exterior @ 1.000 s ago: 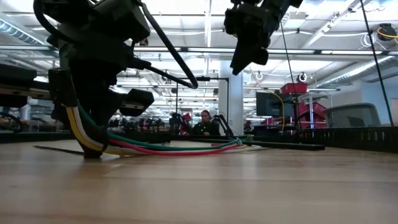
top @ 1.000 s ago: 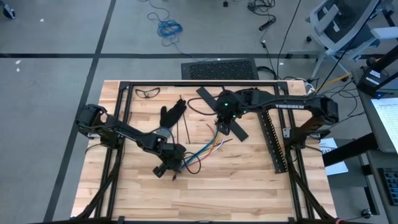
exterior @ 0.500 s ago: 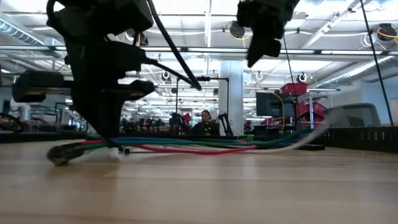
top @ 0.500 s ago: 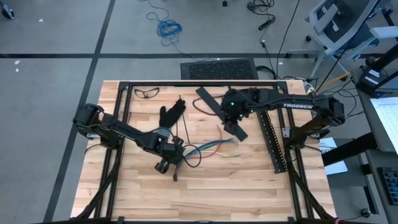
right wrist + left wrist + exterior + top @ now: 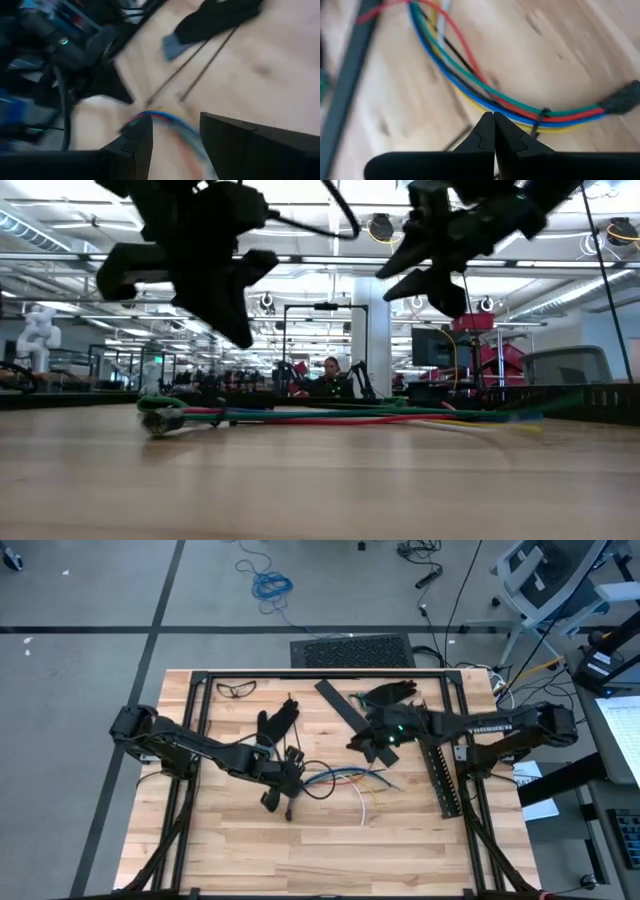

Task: Ziptie cables
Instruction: Wrap the black zip tie on the cable

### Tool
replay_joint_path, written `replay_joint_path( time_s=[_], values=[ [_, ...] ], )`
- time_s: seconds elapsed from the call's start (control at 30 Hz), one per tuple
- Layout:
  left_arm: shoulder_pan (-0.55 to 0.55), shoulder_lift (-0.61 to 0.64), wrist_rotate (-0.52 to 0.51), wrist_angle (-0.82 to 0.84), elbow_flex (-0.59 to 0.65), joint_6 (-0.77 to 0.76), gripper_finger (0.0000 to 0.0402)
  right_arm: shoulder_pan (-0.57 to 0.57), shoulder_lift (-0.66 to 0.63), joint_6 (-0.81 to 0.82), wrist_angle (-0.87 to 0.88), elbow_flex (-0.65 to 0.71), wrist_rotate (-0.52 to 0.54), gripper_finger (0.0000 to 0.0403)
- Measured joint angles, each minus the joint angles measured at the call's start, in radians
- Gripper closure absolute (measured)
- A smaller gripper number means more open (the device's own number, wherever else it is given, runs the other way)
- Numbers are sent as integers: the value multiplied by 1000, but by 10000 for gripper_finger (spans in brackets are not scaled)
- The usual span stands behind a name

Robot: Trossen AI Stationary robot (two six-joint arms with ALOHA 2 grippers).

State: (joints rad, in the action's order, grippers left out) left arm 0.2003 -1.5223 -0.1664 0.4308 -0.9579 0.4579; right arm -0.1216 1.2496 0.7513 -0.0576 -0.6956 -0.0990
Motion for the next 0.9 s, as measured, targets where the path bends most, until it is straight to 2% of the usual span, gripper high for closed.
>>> replay_joint_path(
  time_s=[0.1, 0.2, 0.33, 0.47, 0.53, 0.67, 0.77, 0.9],
  values=[
    [-23, 17, 0, -30, -21, 24, 401, 25, -8, 116, -125, 104, -5, 252],
    [-53, 20, -8, 1, -24, 28, 401, 37, -5, 176, -162, 131, 3, 252],
    [-92, 24, -20, 153, -23, 23, 401, 63, -5, 166, -192, 132, 20, 252],
    [-116, 25, 16, 300, -27, 2, 401, 72, -5, 143, -203, 132, 44, 252],
    [-122, 35, 55, 377, -57, -54, 401, 77, -5, 124, -183, 132, 47, 252],
    [-144, 85, 211, 449, -135, -238, 392, 84, -4, 85, -135, 132, 53, 252],
    [-178, 130, 247, 385, -143, -379, 371, 84, -4, 65, -130, 132, 53, 250],
    [-245, 139, 289, 254, -62, -590, 330, 84, -4, 59, -131, 132, 49, 237]
  ],
)
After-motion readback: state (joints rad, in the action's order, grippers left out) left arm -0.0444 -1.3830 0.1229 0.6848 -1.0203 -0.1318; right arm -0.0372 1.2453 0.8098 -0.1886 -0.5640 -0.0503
